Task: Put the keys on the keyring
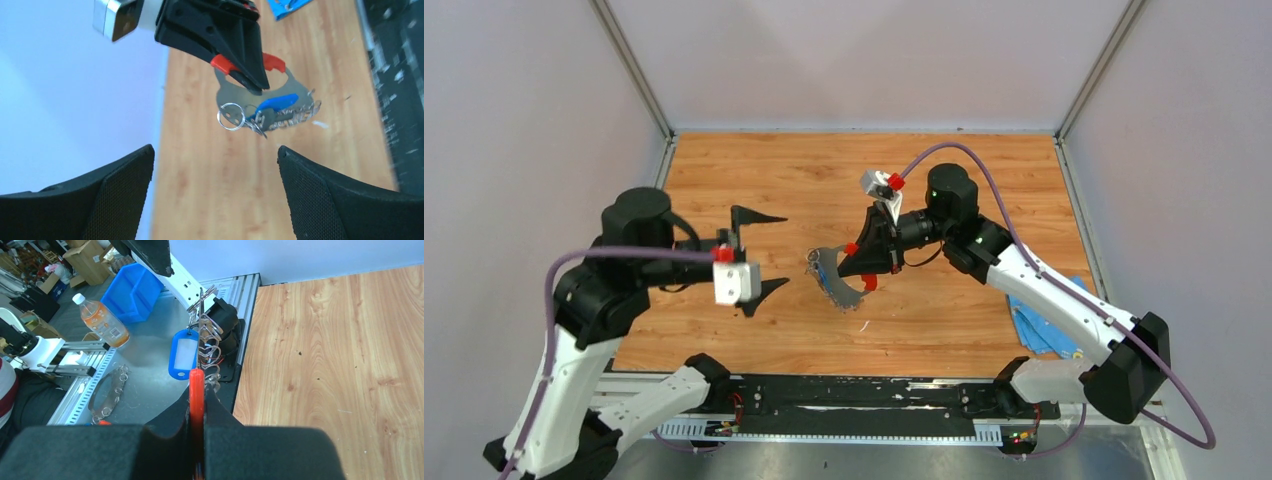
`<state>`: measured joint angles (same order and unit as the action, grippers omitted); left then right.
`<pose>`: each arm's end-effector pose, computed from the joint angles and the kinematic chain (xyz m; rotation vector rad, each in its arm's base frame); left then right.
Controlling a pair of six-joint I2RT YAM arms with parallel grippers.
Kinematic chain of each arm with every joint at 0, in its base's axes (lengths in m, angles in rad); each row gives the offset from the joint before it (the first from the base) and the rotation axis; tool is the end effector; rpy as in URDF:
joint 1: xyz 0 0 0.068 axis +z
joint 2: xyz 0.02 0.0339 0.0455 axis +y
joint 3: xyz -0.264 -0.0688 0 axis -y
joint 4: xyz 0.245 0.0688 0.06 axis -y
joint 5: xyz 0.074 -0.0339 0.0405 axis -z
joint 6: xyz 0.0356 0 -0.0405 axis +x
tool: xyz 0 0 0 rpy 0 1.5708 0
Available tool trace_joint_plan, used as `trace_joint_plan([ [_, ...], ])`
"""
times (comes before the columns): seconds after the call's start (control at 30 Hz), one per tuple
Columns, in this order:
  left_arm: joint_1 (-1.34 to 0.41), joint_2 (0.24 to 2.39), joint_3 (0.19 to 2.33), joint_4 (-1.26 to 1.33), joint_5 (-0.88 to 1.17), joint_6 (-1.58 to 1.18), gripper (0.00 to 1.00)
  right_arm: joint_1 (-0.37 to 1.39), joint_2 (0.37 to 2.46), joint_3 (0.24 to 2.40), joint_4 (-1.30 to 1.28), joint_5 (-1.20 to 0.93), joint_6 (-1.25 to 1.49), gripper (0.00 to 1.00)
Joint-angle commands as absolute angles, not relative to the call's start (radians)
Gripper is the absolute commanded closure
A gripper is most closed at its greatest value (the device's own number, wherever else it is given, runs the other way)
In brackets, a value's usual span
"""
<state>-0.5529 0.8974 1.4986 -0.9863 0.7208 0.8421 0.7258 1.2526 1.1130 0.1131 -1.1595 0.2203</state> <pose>0.0871 -0.0813 0.4701 1.5312 1.1040 -0.5047 0.1852 0.2080 0.3872 -1.3528 1.2612 1.6009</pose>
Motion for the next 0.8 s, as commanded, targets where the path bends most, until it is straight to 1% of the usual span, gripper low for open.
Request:
trace_joint_plan([
  [0.0, -0.554, 0.790, 1.384, -0.991, 0.721, 1.335, 0.05, 0.727, 1.240, 1.109, 0.177, -1.173, 0.284, 1.00],
  [0.13, -0.554, 0.749, 1.315, -0.991, 0.729, 1.593, 0.10, 0.740, 1.261, 1.121, 0.221, -1.192, 0.316, 1.00],
  [0.23, -0.554, 0.741, 1.294, -0.990, 0.749, 1.743, 0.16, 0.753, 1.283, 1.133, 0.233, -1.215, 0.333, 1.00],
  [0.43, -0.554, 0.723, 1.236, -0.984, 0.764, 2.078, 0.31, 0.768, 1.331, 1.135, 0.291, -1.270, 0.399, 1.00],
  [0.5, -0.554, 0.720, 1.230, -0.978, 0.762, 2.118, 0.36, 0.769, 1.340, 1.139, 0.284, -1.275, 0.398, 1.00],
  [0.63, -0.554, 0.704, 1.207, -0.976, 0.783, 2.152, 0.42, 0.771, 1.355, 1.160, 0.234, -1.261, 0.370, 1.00],
  [0.77, -0.567, 0.709, 1.232, -0.976, 0.831, 1.989, 0.44, 0.780, 1.363, 1.183, 0.156, -1.241, 0.302, 1.00],
])
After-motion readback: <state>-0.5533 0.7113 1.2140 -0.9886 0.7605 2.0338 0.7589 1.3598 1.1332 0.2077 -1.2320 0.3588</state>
